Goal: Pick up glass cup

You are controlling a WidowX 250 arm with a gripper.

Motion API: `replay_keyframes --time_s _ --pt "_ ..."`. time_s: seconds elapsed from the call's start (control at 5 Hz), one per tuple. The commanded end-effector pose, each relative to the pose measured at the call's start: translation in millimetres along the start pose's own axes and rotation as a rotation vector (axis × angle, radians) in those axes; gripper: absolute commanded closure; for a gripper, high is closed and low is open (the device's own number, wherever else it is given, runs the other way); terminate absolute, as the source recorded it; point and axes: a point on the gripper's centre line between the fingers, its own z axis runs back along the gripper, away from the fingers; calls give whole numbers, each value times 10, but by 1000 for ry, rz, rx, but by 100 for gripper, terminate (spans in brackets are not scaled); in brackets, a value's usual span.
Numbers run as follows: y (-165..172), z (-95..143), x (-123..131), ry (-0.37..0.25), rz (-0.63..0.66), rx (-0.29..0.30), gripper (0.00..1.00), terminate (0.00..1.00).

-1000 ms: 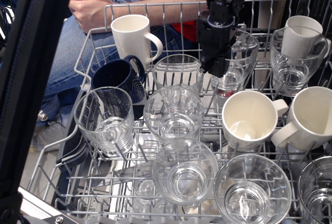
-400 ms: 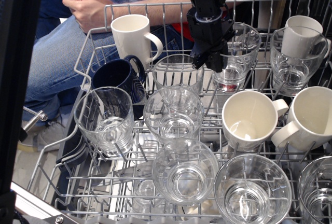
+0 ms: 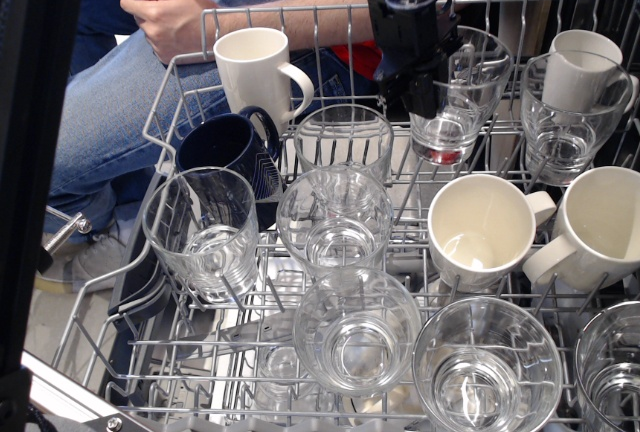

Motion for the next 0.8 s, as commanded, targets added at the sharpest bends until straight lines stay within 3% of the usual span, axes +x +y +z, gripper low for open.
replay_keyframes --time_s 0.0,0.2,0.6 --pt "-351 925 -205 -8 -59 -150 100 0" --pt "-299 1010 -312 -8 -69 -149 100 0" --pt "-330 1188 -164 -26 -82 -128 100 0"
